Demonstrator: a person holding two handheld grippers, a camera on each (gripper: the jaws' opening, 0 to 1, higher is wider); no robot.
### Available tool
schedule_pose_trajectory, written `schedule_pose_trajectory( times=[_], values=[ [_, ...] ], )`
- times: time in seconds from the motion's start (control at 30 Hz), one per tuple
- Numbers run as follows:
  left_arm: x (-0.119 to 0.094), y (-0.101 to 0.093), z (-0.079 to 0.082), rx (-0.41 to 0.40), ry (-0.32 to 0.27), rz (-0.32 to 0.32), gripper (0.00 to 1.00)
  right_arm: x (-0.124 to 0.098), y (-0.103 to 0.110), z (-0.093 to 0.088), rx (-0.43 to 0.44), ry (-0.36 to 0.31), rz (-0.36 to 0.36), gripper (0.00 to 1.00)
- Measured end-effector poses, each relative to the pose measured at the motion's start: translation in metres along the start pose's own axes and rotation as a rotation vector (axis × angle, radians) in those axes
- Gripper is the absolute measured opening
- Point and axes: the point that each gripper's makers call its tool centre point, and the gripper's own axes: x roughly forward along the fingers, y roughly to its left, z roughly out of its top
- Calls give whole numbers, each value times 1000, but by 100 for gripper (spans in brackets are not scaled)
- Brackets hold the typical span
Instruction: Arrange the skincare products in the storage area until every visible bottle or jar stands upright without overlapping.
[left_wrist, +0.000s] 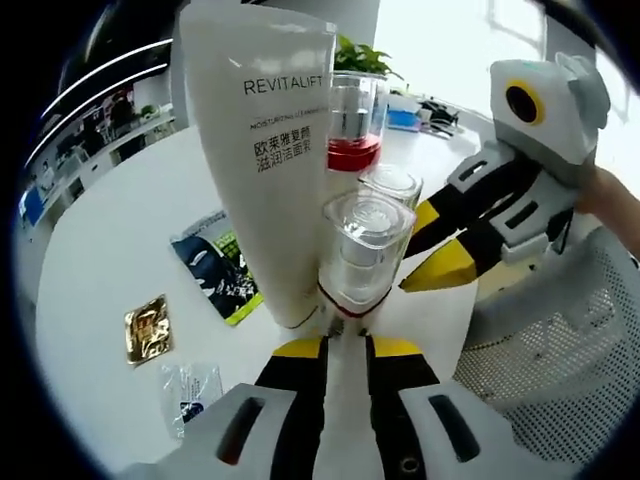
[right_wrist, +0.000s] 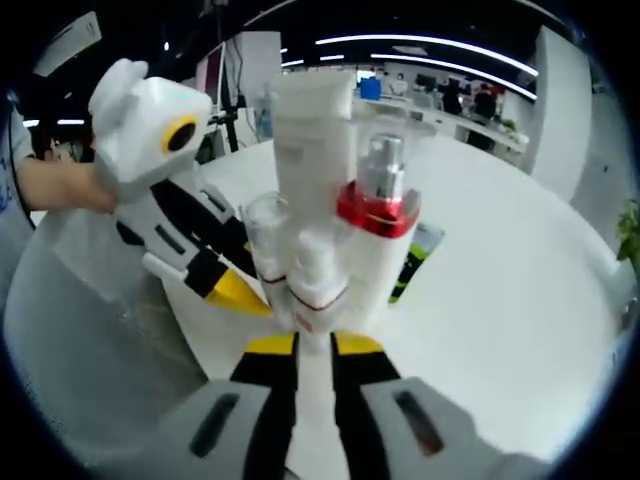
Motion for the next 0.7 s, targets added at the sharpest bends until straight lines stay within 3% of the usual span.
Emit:
schedule_pose_trajectory(
  times=[0.7],
  values=[
    [2,1,-2,-82,-9,55,8,4,-4,2,-10,0,0,12]
  ],
)
